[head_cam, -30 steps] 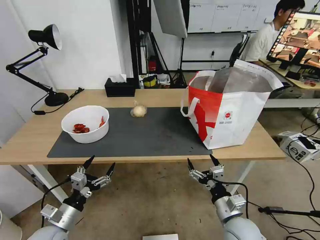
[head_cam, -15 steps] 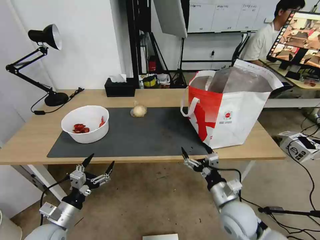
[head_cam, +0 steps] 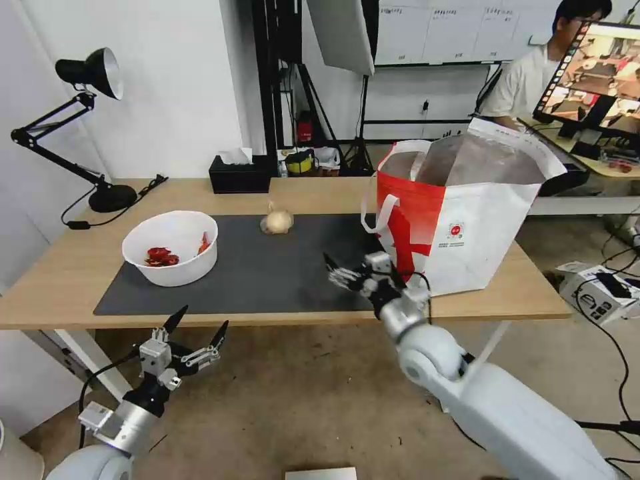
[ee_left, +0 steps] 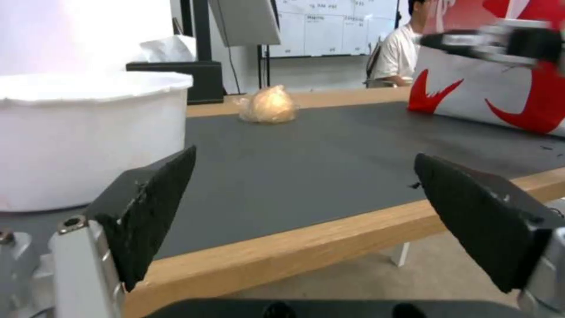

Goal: Pick up the trash from the table and place it into the takeout bag.

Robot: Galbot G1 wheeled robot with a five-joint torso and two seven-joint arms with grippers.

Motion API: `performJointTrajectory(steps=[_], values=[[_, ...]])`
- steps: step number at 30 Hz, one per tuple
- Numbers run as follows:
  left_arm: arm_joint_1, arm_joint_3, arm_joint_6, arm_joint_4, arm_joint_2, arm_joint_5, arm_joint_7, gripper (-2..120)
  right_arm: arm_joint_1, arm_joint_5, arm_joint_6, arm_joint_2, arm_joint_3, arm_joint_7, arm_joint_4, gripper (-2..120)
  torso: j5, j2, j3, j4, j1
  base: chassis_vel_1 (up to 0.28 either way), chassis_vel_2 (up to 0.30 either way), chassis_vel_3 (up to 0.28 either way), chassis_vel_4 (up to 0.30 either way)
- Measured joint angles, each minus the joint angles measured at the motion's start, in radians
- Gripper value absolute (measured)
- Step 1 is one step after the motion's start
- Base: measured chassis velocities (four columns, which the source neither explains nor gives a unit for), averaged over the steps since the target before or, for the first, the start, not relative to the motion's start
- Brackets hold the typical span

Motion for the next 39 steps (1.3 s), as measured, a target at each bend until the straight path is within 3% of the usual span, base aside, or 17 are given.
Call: performJointTrajectory(steps=[6,9,16,22,27,30,39], values=[[-0.001,0.003,-0.001,0.024,0.001,-0.002,0.000,100,0.192,0.092,-0.059,0.130,-0.123,0.063,-0.192,100,-0.0001,0.000,0.000,0.0002,0.000,0.000,0.000,0.000,0.000],[-0.002,0.002,-0.001,0.027,0.001,-0.003,0.000,100,0.216,0.097,-0.061,0.154,-0.136,0.065,-0.231,100,0.0000,0.000,0.000,0.0002,0.000,0.000,0.000,0.000,0.000],[-0.019,0.008,-0.004,0.050,0.018,-0.017,0.001,100,0.354,0.126,-0.073,0.343,-0.161,0.060,-0.524,100,-0.0001,0.000,0.000,0.0000,0.000,0.000,0.000,0.000,0.000],[-0.026,0.005,-0.007,0.057,0.025,-0.027,0.003,100,0.427,0.129,-0.075,0.439,-0.152,0.031,-0.675,100,-0.0002,0.000,0.000,0.0003,0.000,0.000,0.000,0.000,0.000],[-0.038,0.013,-0.007,0.063,0.032,-0.030,0.003,100,0.459,0.129,-0.083,0.473,-0.152,0.013,-0.749,100,-0.0001,0.000,0.000,-0.0001,0.000,0.000,0.000,0.000,0.000],[-0.036,0.018,-0.010,0.065,0.030,-0.030,0.006,100,0.519,0.120,-0.089,0.534,-0.145,-0.048,-0.912,100,-0.0001,0.000,0.000,0.0001,0.000,0.000,0.000,0.000,0.000],[-0.041,0.027,-0.011,0.065,0.026,-0.028,0.006,100,0.550,0.119,-0.092,0.537,-0.192,-0.163,-0.998,100,0.0000,0.000,0.000,-0.0002,0.000,0.000,0.000,0.000,0.000]])
